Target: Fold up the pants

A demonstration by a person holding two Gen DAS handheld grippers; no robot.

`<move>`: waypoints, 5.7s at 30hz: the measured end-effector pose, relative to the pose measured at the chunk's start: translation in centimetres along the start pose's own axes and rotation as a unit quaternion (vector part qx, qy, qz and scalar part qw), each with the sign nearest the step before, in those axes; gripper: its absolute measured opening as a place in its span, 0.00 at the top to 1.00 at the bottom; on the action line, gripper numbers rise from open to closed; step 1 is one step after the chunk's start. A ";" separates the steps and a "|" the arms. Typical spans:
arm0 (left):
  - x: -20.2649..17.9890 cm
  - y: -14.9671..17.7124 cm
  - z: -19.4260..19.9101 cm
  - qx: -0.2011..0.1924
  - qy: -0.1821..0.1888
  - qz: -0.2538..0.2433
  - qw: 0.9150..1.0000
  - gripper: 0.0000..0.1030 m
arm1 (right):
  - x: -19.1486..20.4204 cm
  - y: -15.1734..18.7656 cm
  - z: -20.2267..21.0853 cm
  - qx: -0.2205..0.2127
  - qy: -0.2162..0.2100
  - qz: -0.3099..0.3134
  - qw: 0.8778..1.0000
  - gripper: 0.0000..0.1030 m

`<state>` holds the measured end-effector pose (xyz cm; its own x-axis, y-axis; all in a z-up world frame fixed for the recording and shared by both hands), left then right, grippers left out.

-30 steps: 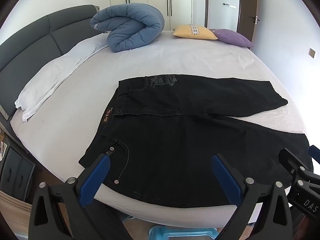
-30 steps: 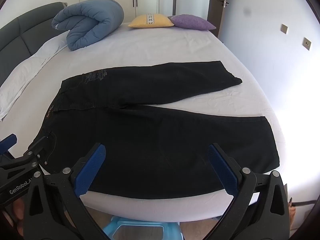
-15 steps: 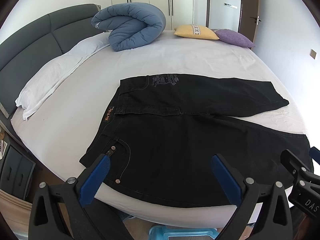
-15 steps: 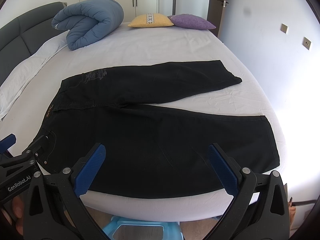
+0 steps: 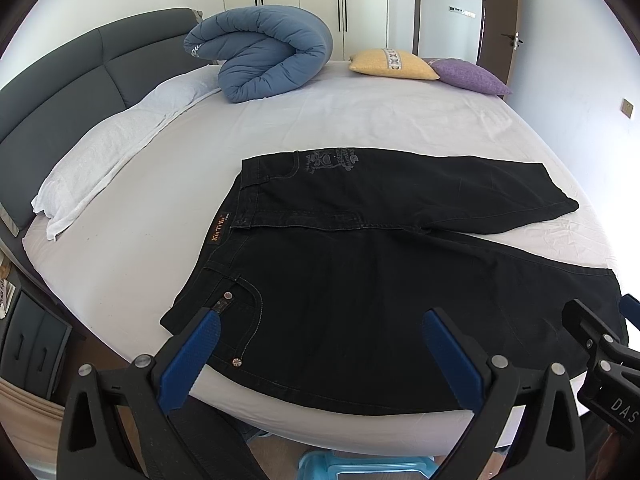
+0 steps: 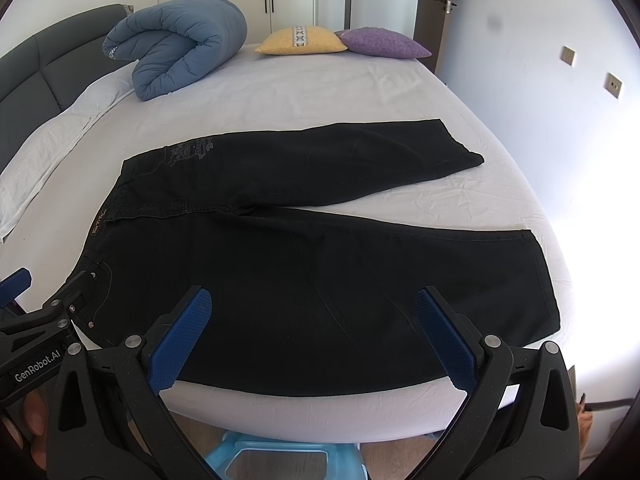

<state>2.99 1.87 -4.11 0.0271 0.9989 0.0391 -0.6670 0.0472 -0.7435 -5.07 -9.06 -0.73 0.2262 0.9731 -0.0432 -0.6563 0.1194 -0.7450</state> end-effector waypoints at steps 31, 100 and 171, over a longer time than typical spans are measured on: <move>0.1 -0.1 0.0 0.000 -0.001 -0.001 1.000 0.00 | 0.1 0.2 -0.2 0.000 -0.001 0.000 1.000 0.00; 1.7 -20.1 -31.7 -0.026 0.205 -0.364 0.908 0.00 | 16.4 -20.2 -35.0 0.081 -0.391 0.439 0.805 0.94; 7.5 7.6 -11.1 0.065 0.250 -0.666 0.700 0.97 | 15.3 12.7 -5.0 0.014 -0.267 0.778 0.568 0.96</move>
<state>6.39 9.83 -16.82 0.9248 -0.0507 0.3772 0.1356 0.9700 -0.2019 -6.35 6.33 -14.21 -0.8898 -0.1757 -0.4212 0.2250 -0.9719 -0.0699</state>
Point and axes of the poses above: each gripper's, at about its wrist camera, not at the fingertips, and z roughly against the way its jaws point, x to its left, y to its underside, the point moved 4 cm from there along -z, roughly the way its jaws point, and after that the axes turned 8 degrees about -x, right-handed, at the moved point
